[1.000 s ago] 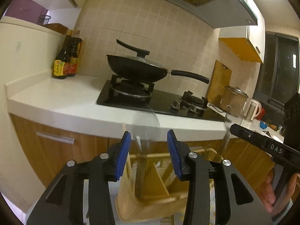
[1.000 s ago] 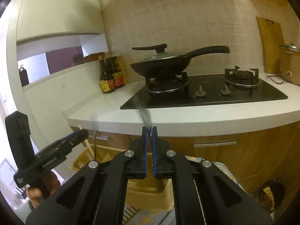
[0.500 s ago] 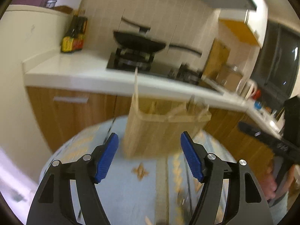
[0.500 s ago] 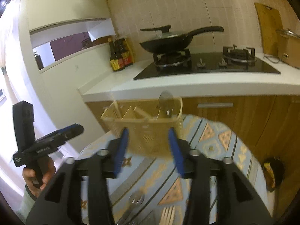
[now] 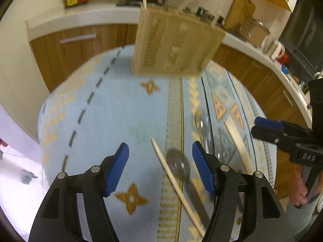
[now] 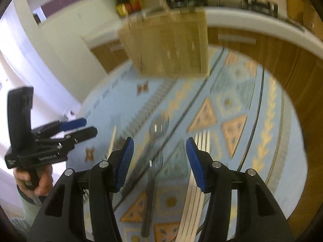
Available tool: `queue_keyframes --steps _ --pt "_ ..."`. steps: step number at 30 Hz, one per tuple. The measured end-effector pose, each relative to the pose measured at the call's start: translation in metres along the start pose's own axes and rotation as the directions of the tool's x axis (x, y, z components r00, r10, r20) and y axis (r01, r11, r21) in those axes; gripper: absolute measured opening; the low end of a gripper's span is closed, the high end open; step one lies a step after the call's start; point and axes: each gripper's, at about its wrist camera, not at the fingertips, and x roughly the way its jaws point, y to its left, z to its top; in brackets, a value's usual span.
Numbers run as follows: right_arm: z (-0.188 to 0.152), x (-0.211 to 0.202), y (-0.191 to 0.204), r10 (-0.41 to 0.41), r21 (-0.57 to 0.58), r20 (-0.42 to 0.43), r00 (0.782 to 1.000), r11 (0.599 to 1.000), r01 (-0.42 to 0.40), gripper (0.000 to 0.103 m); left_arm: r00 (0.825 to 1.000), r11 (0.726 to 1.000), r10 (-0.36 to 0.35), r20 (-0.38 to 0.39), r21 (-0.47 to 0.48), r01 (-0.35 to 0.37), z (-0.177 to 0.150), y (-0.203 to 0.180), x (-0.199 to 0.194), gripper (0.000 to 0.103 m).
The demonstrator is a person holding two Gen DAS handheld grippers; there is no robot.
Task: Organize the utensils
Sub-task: 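Lower both tools back toward the remaining chopsticks and spoons on the table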
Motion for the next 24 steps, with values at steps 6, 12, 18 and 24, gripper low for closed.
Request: queue_keyframes --steps 6,12,18,24 --pt "-0.031 0.027 0.012 -0.009 -0.038 -0.117 0.993 0.999 0.005 0.048 0.998 0.998 0.032 -0.050 0.054 -0.029 -0.019 -0.011 0.013 0.057" --pt "-0.044 0.030 0.016 -0.076 -0.082 -0.134 0.988 0.994 0.066 0.036 0.996 0.999 -0.008 -0.091 0.036 0.011 -0.023 -0.017 0.021 0.046" --pt "-0.046 0.014 -0.027 -0.151 0.002 -0.122 0.981 0.988 0.153 0.033 0.996 0.996 -0.026 -0.089 0.085 0.033 -0.022 -0.038 0.024 0.037" --pt "-0.057 0.021 -0.039 -0.161 0.013 -0.139 0.977 0.986 0.164 0.020 0.994 0.996 -0.026 -0.107 0.076 0.035 -0.023 -0.037 0.031 0.032"
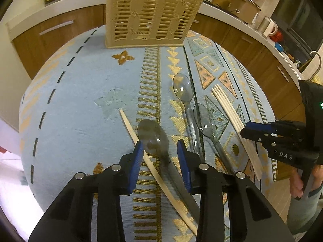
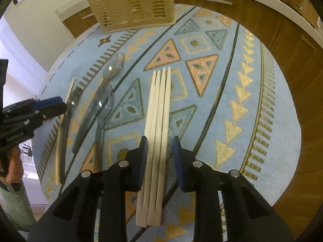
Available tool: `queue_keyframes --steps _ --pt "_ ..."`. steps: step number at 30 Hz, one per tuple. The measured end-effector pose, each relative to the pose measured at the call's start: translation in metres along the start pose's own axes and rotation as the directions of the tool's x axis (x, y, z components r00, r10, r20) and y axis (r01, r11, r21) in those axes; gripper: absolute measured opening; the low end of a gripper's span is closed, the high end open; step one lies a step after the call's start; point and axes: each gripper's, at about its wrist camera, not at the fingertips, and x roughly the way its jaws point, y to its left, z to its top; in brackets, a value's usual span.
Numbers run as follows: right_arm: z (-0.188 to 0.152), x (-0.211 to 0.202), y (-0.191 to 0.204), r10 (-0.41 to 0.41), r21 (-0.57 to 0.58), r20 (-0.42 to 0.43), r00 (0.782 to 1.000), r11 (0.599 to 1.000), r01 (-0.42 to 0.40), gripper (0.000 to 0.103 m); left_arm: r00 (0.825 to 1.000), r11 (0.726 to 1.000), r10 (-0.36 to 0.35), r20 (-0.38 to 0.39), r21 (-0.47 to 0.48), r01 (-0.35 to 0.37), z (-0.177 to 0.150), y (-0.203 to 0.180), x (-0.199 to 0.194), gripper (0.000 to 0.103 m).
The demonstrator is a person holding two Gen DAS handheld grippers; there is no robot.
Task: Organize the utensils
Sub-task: 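Lower both tools back toward the remaining chopsticks and spoons on the table, then grasp a chopstick with the left gripper while the right gripper grasps a chopstick pair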
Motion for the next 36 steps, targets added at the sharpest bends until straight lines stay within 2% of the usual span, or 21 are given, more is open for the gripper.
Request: queue_keyframes --steps 2,5,8,15,18,23,26,29,30,32,36 --pt "-0.003 -0.002 0.000 -0.007 -0.019 0.002 1.000 1.000 0.007 0.019 1.000 1.000 0.003 0.001 0.003 -0.003 -0.001 0.000 0.000 0.032" --pt "-0.006 -0.004 -0.009 0.024 0.006 -0.009 1.000 1.000 -0.024 0.018 1.000 1.000 0.002 0.006 0.013 -0.002 -0.002 0.000 -0.003 0.032" --pt "-0.006 -0.009 -0.019 0.045 0.044 0.004 0.999 0.998 -0.045 0.012 1.000 1.000 -0.001 0.008 0.017 0.001 -0.003 0.002 -0.006 0.032" --pt "-0.004 -0.008 -0.018 0.028 0.024 -0.013 1.000 0.999 -0.027 0.012 1.000 1.000 -0.005 -0.003 0.004 0.005 -0.006 0.007 -0.004 0.032" --pt "-0.004 -0.008 -0.015 -0.011 -0.007 -0.018 1.000 1.000 0.011 0.012 1.000 1.000 -0.009 -0.008 -0.003 0.009 -0.008 0.008 -0.003 0.032" --pt "-0.001 -0.006 -0.025 0.013 0.019 -0.042 0.999 1.000 -0.013 0.012 1.000 1.000 -0.007 -0.007 -0.009 0.007 -0.008 0.011 -0.004 0.032" --pt "0.001 -0.008 -0.022 -0.020 0.011 -0.036 0.999 1.000 0.021 0.011 1.000 1.000 -0.004 -0.006 -0.018 0.004 -0.008 0.015 -0.004 0.032" --pt "0.004 -0.010 -0.024 0.074 0.062 -0.044 0.996 0.996 -0.071 0.012 1.000 1.000 0.000 -0.008 -0.026 -0.001 -0.008 0.019 -0.005 0.032" --pt "0.006 -0.008 -0.024 0.084 0.072 -0.046 0.995 0.994 -0.080 0.012 1.000 1.000 0.000 -0.009 -0.028 0.000 -0.008 0.020 -0.005 0.032" --pt "0.008 0.000 -0.024 0.074 0.072 -0.076 0.994 0.995 -0.069 0.012 1.000 1.000 -0.005 -0.012 -0.029 0.004 -0.009 0.021 -0.005 0.032" --pt "0.008 0.003 -0.021 0.051 0.044 -0.084 0.995 0.998 -0.048 0.012 0.999 1.000 -0.009 -0.034 -0.008 0.009 -0.016 0.019 -0.006 0.033"
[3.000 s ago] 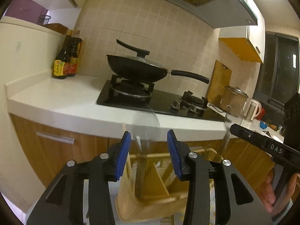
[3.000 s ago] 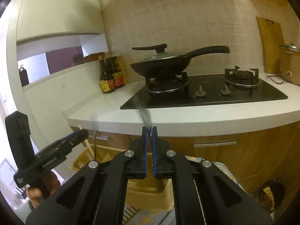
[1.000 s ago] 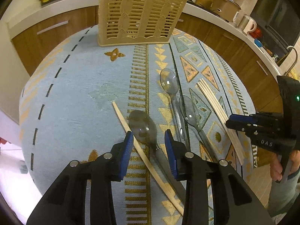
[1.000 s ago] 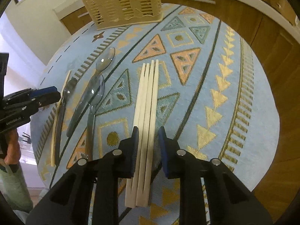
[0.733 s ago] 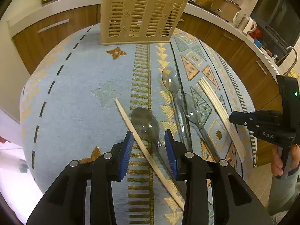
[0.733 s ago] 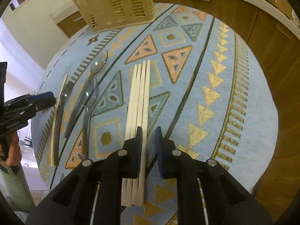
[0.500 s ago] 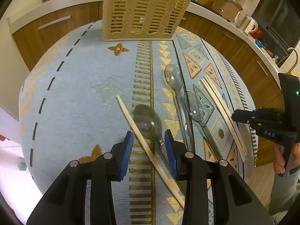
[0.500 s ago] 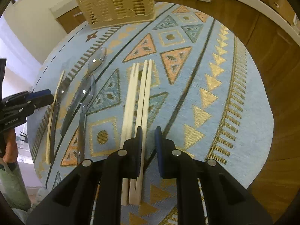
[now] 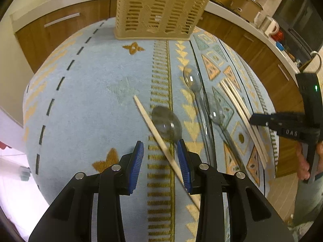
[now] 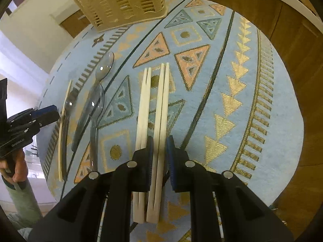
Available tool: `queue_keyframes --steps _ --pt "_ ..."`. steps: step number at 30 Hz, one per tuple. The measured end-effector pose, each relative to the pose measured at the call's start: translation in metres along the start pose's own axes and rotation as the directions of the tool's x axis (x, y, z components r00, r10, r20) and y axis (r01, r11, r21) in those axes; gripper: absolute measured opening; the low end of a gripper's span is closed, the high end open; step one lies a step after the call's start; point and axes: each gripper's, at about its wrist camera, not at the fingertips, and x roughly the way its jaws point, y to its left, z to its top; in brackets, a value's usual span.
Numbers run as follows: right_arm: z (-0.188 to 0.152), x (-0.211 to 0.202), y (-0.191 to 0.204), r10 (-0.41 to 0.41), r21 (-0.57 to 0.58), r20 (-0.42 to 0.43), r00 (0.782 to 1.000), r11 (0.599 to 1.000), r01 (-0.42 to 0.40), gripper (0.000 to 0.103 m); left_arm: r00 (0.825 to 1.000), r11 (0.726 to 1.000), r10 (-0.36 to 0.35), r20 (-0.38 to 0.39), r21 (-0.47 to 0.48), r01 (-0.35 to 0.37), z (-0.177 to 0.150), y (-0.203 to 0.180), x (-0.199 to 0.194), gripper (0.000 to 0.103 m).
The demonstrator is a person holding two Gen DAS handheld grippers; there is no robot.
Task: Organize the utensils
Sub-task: 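Grasp a chopstick with the left gripper while the right gripper grasps a chopstick pair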
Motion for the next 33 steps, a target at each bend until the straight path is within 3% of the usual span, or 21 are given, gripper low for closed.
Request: queue_keyframes --steps 4,7,9,12,15,18,19,21,22,26,29,33 --pt "0.005 0.003 0.009 -0.045 -0.049 -0.037 0.998 0.998 0.044 0.014 1.000 1.000 0.004 -0.013 -0.004 -0.004 -0.005 -0.001 0.001 0.033" --pt "0.011 0.008 0.019 -0.070 -0.113 -0.064 0.996 0.992 0.062 0.018 0.998 0.999 0.048 -0.029 0.014 -0.048 -0.003 -0.007 0.003 0.032" --pt "0.010 0.007 0.021 -0.072 -0.125 -0.058 0.996 0.990 0.064 0.018 0.994 0.994 0.099 -0.039 0.047 -0.097 -0.004 -0.012 0.004 0.027" --pt "0.005 0.007 0.021 -0.070 -0.125 -0.025 0.997 0.990 0.066 0.018 0.989 0.988 0.137 -0.055 0.077 -0.133 -0.004 -0.017 0.004 0.026" --pt "0.000 0.004 0.022 -0.090 -0.128 -0.005 0.996 0.988 0.089 0.018 0.988 0.990 0.131 -0.083 0.060 -0.126 -0.005 -0.022 0.004 0.031" --pt "-0.001 0.003 0.022 -0.095 -0.127 -0.005 0.995 0.988 0.094 0.018 0.980 0.981 0.184 -0.071 0.068 -0.179 -0.008 -0.030 0.007 0.032" --pt "0.000 0.003 0.022 -0.092 -0.127 -0.008 0.996 0.988 0.090 0.018 0.977 0.978 0.202 -0.066 0.073 -0.197 -0.008 -0.032 0.008 0.031" --pt "0.001 0.003 0.019 -0.075 -0.125 -0.015 0.997 0.989 0.073 0.017 0.966 0.965 0.252 -0.054 0.095 -0.246 -0.010 -0.034 0.008 0.010" --pt "0.001 0.002 0.016 -0.067 -0.120 -0.017 0.998 0.991 0.065 0.014 0.964 0.961 0.261 -0.050 0.104 -0.255 -0.011 -0.032 0.007 0.009" --pt "0.002 -0.003 -0.002 -0.018 -0.053 -0.021 1.000 0.998 0.017 0.010 0.976 0.970 0.215 -0.046 0.122 -0.208 -0.012 -0.021 0.002 0.007" --pt "0.001 -0.005 -0.013 -0.026 -0.021 -0.016 1.000 0.999 0.025 0.011 0.975 0.969 0.218 -0.042 0.131 -0.211 -0.010 -0.012 -0.001 0.004" --pt "0.003 -0.005 -0.011 -0.029 -0.035 -0.033 0.999 0.999 0.028 0.012 0.984 0.979 0.172 -0.057 0.121 -0.164 -0.004 -0.007 0.000 0.007"
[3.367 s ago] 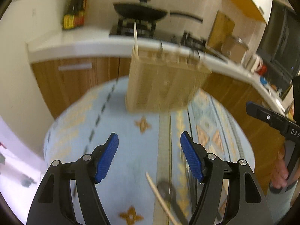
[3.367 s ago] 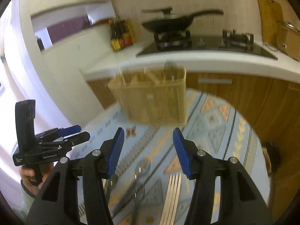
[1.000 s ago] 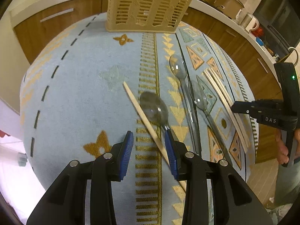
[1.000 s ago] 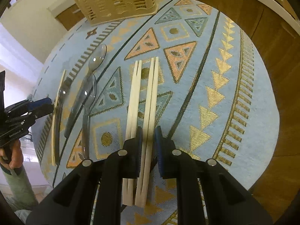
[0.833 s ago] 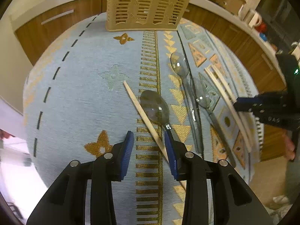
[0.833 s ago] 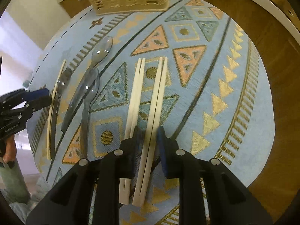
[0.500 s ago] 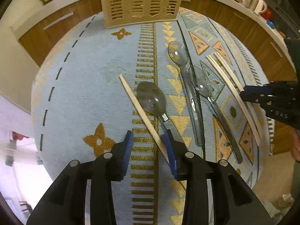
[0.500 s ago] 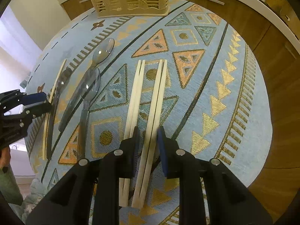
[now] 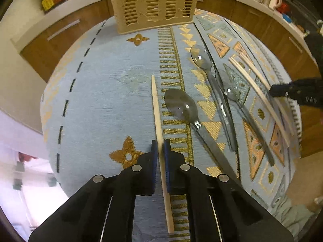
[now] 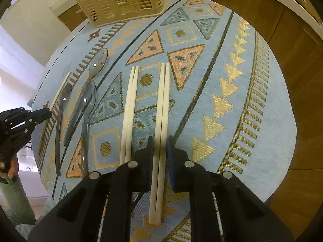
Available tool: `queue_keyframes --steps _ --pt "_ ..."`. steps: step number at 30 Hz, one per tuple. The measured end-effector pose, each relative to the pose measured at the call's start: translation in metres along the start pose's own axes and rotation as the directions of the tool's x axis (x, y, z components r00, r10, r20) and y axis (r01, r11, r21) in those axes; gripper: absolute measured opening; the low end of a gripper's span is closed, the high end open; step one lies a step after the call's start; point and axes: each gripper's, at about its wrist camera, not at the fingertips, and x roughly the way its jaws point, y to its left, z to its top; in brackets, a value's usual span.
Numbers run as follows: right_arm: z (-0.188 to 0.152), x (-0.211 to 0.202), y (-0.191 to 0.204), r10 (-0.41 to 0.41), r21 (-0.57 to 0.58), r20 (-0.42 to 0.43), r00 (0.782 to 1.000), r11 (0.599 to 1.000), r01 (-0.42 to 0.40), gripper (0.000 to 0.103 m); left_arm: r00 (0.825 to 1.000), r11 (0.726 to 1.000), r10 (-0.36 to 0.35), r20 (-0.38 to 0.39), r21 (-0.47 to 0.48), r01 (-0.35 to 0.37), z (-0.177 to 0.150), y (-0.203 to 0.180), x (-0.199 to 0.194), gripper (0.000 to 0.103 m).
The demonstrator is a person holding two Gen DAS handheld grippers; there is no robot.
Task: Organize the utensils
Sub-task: 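Grasp a chopstick with the left gripper while the right gripper grasps a chopstick pair, then lift the chopsticks and carry them over the beige holder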
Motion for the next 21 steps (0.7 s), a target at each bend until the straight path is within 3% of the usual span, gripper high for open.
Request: queue_keyframes --steps 4,8,10,11,15,18,21 --pt "0.012 0.004 0.004 0.018 -0.002 -0.033 0.999 1.000 -0.018 0.021 0.997 0.994 -0.079 0.000 -0.072 0.079 0.008 0.012 0.003 0.023" --pt "0.021 0.007 0.008 -0.031 -0.036 -0.033 0.999 0.999 0.030 0.021 0.998 0.997 -0.066 -0.018 -0.052 0.065 0.017 0.008 0.007 0.022" --pt "0.022 0.008 0.010 -0.046 -0.051 -0.038 0.998 0.998 0.044 0.019 0.999 1.000 -0.024 -0.027 -0.014 0.024 0.020 0.003 0.008 0.015" --pt "0.022 0.009 0.013 -0.054 -0.070 -0.040 0.998 0.996 0.051 0.013 0.999 1.000 0.021 -0.025 0.006 -0.020 0.020 -0.001 0.009 0.006" --pt "0.020 0.010 0.021 -0.079 -0.114 -0.018 0.997 0.991 0.076 0.010 0.995 0.995 0.097 0.014 0.007 -0.097 0.016 -0.010 0.010 0.003" --pt "0.019 0.000 0.022 -0.022 -0.119 0.037 0.999 0.993 0.026 0.009 0.989 0.997 0.060 0.136 -0.065 -0.051 0.020 -0.003 -0.005 0.002" --pt "0.024 -0.019 0.026 0.015 -0.138 0.115 0.993 0.990 0.001 0.009 0.963 0.990 0.035 0.266 -0.140 0.003 0.031 0.012 -0.033 0.002"
